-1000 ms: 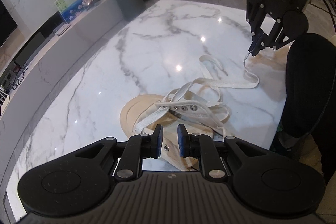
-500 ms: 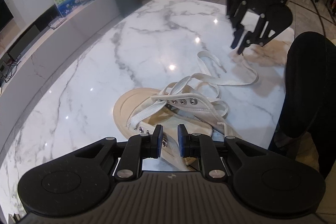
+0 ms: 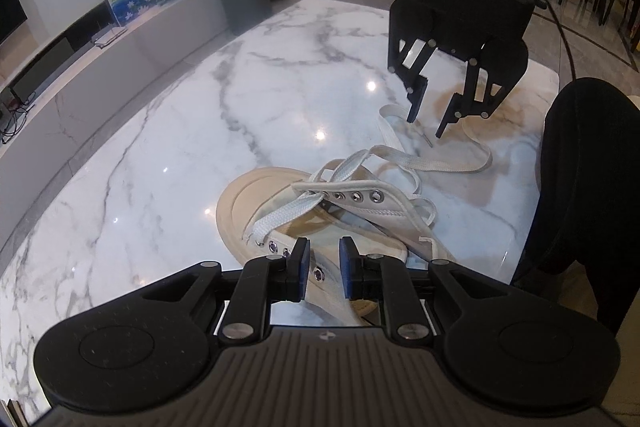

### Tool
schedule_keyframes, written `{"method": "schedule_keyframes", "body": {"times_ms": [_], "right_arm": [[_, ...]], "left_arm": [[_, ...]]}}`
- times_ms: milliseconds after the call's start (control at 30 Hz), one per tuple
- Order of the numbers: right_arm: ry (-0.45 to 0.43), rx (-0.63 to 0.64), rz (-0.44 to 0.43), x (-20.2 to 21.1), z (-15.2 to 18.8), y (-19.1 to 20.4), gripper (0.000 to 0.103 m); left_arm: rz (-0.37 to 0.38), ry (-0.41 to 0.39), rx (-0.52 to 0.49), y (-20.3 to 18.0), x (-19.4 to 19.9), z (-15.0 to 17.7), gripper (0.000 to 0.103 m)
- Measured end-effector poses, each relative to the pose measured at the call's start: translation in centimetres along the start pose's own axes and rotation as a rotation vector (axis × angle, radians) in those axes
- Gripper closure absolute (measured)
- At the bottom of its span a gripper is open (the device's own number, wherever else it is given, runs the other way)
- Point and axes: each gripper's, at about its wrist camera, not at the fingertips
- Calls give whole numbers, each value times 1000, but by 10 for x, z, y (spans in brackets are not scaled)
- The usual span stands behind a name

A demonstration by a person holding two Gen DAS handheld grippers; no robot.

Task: Lace up shoes with both hands
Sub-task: 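Draw the white lace fully through the eyelet with the right gripper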

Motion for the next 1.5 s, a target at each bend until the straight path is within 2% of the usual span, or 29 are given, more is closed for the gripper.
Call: {"method": "schedule_keyframes", "body": {"times_ms": [67, 233, 300, 367, 400, 667, 800, 1133, 1233, 1367, 1500], "right_arm": [[20, 50, -12, -3, -2, -2, 76], [46, 74, -44, -9, -2, -11, 77], [58, 48, -66, -11, 1, -18, 83], [62, 29, -84, -11, 4, -21, 95], [63, 15, -91, -10, 5, -22, 98], [45, -56, -81, 13, 16, -24, 101], [43, -94, -7, 47, 27, -29, 102], [136, -264, 248, 141, 88, -40, 102], [156, -318, 315, 158, 94, -36, 102], [177, -378, 387, 156, 97, -33, 102], [203, -451, 453, 163, 121, -29, 102]], "left_arm": [[3, -2, 3, 1, -1, 0, 88], [18, -9, 14, 4, -1, 1, 87], [20, -10, 17, 5, -1, 2, 86], [16, -12, 21, 6, -2, 2, 83], [15, -13, 22, 6, -2, 3, 83], [17, -3, 27, 4, -2, 5, 83], [53, -15, 60, 3, 2, 6, 82], [-5, 25, 39, -11, 11, 10, 82], [-25, 31, 35, -15, 17, 11, 82], [-52, 42, 24, -21, 23, 12, 82], [-72, 48, 16, -27, 31, 13, 82]]}}
Point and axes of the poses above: each gripper's, at about its wrist camera, not at the fingertips, and x roughly against the way its jaws point, y to its left, z to its underside, and after that the axes turned 6 degrees about y, right-handed
